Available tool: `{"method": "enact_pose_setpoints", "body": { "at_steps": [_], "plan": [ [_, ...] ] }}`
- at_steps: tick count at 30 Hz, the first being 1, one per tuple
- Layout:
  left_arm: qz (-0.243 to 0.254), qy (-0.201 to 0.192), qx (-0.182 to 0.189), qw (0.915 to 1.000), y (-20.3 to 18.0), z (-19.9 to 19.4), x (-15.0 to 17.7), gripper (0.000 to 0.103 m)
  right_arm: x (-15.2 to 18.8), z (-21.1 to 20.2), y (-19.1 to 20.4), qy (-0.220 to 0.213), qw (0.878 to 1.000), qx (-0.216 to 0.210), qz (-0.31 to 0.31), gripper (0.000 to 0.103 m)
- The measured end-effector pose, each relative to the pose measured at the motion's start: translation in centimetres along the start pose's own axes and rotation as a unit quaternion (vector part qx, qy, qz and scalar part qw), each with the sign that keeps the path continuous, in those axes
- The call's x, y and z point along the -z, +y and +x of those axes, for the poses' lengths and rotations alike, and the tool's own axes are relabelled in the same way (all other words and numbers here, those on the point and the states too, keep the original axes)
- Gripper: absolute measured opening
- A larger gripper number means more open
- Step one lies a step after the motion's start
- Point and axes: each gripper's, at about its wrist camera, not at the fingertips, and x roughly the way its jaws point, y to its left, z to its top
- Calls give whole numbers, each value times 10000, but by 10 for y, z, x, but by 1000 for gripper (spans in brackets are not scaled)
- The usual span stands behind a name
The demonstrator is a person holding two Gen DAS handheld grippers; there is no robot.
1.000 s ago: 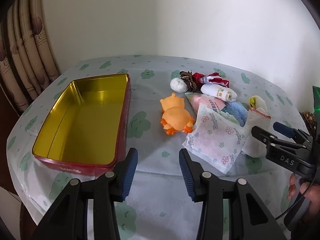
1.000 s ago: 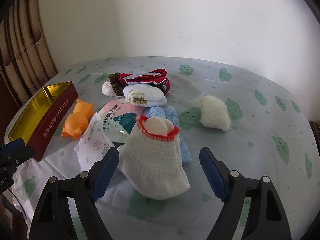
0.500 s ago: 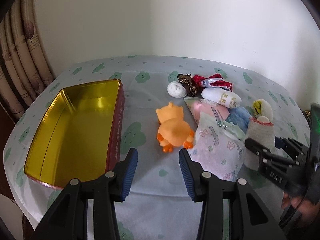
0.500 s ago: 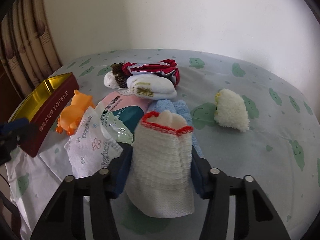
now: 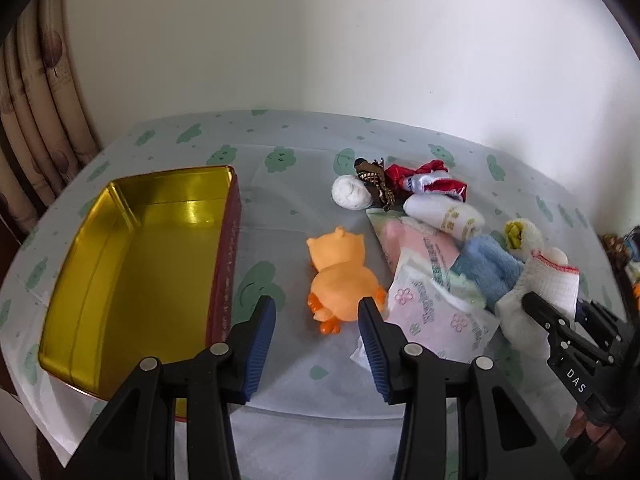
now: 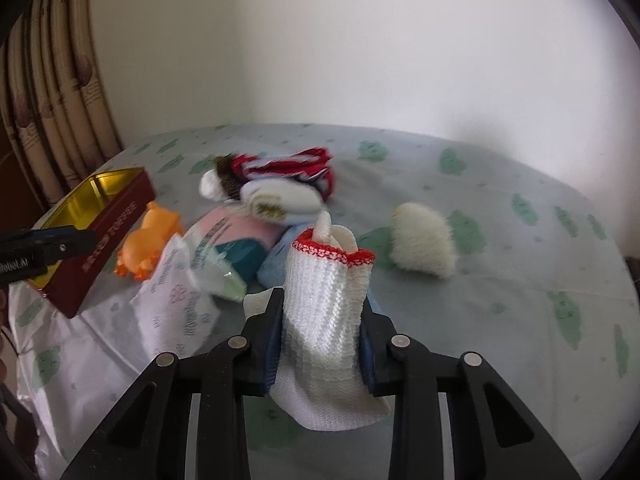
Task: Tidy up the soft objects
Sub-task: 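Lift the white sock with the right gripper while the left gripper grasps the orange rubber toy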
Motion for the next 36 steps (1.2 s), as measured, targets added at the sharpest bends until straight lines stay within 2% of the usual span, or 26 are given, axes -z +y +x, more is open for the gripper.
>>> {"method": "enact_pose_setpoints", "body": {
  "at_steps": [3, 8, 11, 20, 24, 28, 32, 34, 36],
  "plan": [
    [-88, 86, 115, 9999, 1, 3, -8, 44, -1, -5, -13, -53, 9997, 212, 91, 29],
    [107, 204, 41, 9997, -8, 13, -20, 44, 0, -11, -42, -124, 9983, 389, 410, 29],
    [102, 310, 207, 9993, -14, 22, -26, 44, 0, -13, -52, -139, 9981, 341, 498, 29],
    [221, 540, 8, 9983, -26, 57, -25, 44, 12, -14, -60, 163, 9988, 192, 431, 30],
    [337, 464, -103, 9983, -30, 65, -23, 44, 19, -18, -65, 233, 9984, 123, 491, 35],
    [393, 402, -211, 9982, -31, 73, -23, 47, 28, -18, -67, 389, 9982, 174, 430, 36],
    [391, 376, -212, 9983, -31, 77, -20, 50, 37, -20, -67, 511, 9975, 193, 438, 45],
    [387, 359, -197, 9984, -29, 77, -18, 50, 41, -20, -67, 535, 9976, 201, 387, 44],
    [418, 324, -201, 9984, -29, 77, -17, 51, 42, -21, -64, 506, 9979, 254, 313, 29]
  ]
}}
